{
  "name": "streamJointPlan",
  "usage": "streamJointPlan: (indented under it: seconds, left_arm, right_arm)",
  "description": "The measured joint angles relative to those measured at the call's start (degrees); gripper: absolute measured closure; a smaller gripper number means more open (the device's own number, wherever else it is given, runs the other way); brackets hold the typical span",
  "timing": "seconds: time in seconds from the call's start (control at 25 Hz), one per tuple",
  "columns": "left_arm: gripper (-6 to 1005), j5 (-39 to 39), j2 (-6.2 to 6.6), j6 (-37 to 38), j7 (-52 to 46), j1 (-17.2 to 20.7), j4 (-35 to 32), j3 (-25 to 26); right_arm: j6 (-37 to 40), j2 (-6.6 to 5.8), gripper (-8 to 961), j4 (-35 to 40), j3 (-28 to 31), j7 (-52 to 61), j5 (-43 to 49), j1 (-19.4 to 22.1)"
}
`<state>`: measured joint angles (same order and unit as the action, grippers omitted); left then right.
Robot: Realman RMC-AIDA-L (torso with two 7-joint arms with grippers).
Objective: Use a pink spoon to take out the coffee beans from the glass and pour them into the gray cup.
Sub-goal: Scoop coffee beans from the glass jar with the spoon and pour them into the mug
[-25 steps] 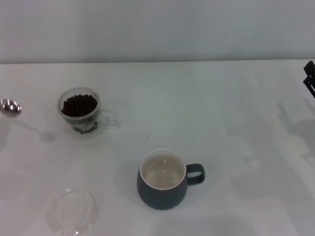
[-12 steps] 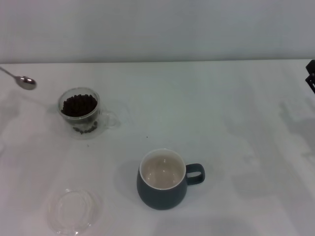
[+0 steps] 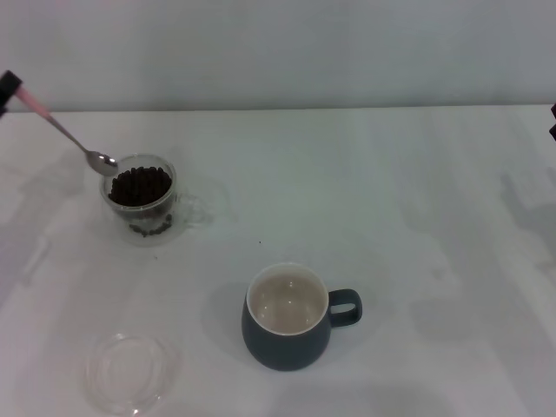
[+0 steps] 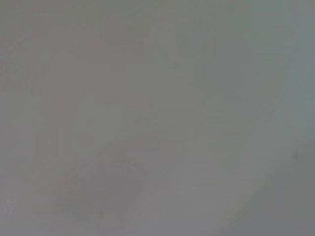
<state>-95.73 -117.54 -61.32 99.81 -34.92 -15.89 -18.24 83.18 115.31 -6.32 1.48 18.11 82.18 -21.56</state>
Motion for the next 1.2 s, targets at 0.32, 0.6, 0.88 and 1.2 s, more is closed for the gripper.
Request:
streamJointPlan:
  seconds: [0.32, 0.6, 0.88, 1.2]
  left_arm:
    - [863, 0.1, -0.72, 1.7, 2.4, -1.1, 0.6, -1.7]
    - [863, 0.1, -0.94, 3.9, 0.9, -1.7, 3.3, -1.7]
    - [864, 0.1, -1.20, 4.8, 0.6, -1.7, 4.4, -1.7]
    - [864, -1.0, -1.20, 5.4, -7.3, -0.7, 5.8, -1.3]
  right_arm:
    - [-1.3, 0.00, 136, 0.3, 0.0, 0.0, 0.0, -1.3]
    - [-1.7, 0.00, 136, 0.2, 0.0, 0.0, 0.0, -1.3]
    - [-1.8, 0.00, 136, -0.2, 0.0, 0.0, 0.0, -1.1]
    - [-1.8, 0.00, 136, -0.2, 0.1, 0.0, 0.0, -1.2]
